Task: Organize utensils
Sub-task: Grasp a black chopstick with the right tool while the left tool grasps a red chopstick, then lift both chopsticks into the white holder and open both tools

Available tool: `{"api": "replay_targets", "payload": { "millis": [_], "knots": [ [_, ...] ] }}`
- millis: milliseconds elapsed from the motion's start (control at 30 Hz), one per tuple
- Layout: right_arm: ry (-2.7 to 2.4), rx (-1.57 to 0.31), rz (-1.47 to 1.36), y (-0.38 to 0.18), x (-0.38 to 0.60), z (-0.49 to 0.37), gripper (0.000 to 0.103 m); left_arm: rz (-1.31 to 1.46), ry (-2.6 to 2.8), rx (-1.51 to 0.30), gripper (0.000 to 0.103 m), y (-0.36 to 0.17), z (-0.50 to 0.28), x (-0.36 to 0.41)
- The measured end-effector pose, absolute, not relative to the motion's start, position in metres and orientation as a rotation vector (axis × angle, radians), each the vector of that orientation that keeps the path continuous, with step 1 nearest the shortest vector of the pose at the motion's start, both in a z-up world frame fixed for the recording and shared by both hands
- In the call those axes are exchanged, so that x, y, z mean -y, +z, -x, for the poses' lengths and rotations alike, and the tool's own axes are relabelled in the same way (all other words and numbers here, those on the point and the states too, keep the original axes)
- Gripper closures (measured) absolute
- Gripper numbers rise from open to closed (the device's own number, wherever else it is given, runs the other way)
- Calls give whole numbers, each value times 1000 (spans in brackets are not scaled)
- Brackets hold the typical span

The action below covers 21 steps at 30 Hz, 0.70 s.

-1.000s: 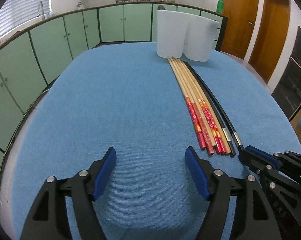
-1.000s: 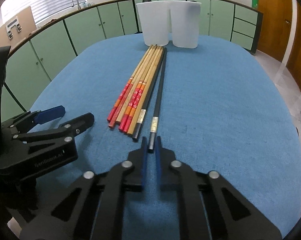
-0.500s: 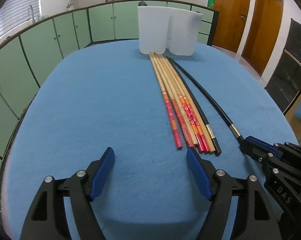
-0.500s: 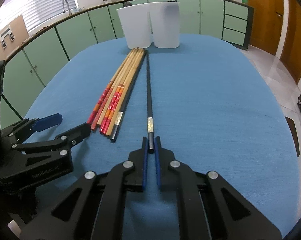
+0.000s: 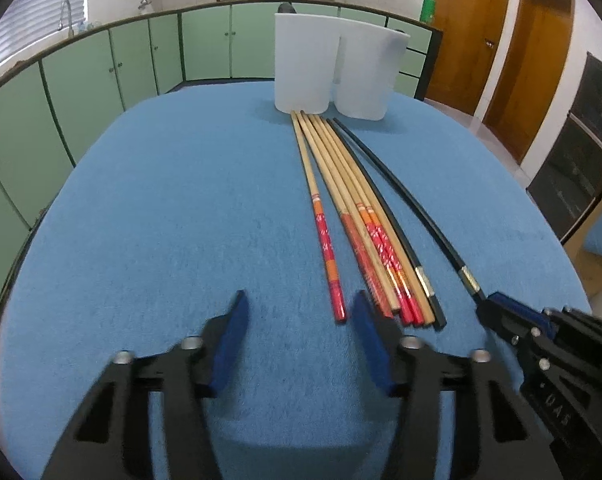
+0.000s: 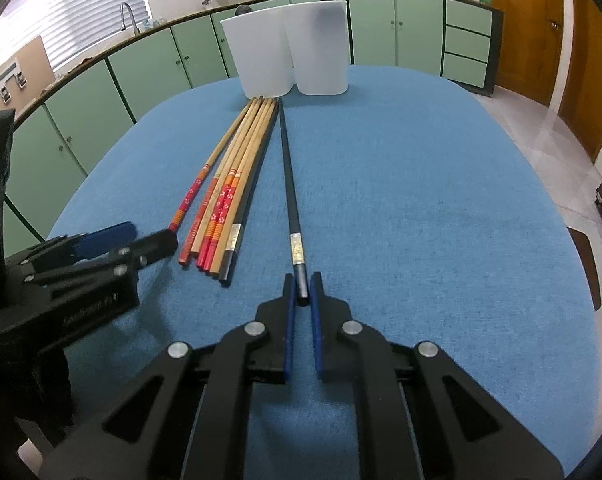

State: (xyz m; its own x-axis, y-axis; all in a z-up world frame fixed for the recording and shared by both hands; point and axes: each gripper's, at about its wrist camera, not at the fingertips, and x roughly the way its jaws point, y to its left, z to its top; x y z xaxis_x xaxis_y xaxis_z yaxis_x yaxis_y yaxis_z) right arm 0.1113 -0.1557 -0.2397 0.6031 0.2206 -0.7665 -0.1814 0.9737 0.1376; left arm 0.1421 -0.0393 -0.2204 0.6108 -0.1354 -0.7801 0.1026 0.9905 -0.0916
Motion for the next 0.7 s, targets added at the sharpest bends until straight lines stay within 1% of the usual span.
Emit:
{"api": "replay_targets", "payload": {
  "millis": [33,100,167,400,533,700],
  "knots": [
    [235,-894,-52,-240,156,-111,95,42,-140,-902,70,-221,-143,40],
    [240,-894,-61,-240,158,-111,95,38,-146,-899,85,-220,-143,41],
    [241,-894,-61,-240,158,-112,95,37,-167,-898,96,-220,-141,44],
    [238,-887,-56,-238,158,-110,97,44,-161,-869,97,-213,-134,43],
    [240,-872,-61,-232,158,-108,97,0,-161,-822,97,-194,-121,44],
    [243,-817,-51,-209,160,-102,97,-33,-161,-748,97,-166,-108,41]
  ]
}}
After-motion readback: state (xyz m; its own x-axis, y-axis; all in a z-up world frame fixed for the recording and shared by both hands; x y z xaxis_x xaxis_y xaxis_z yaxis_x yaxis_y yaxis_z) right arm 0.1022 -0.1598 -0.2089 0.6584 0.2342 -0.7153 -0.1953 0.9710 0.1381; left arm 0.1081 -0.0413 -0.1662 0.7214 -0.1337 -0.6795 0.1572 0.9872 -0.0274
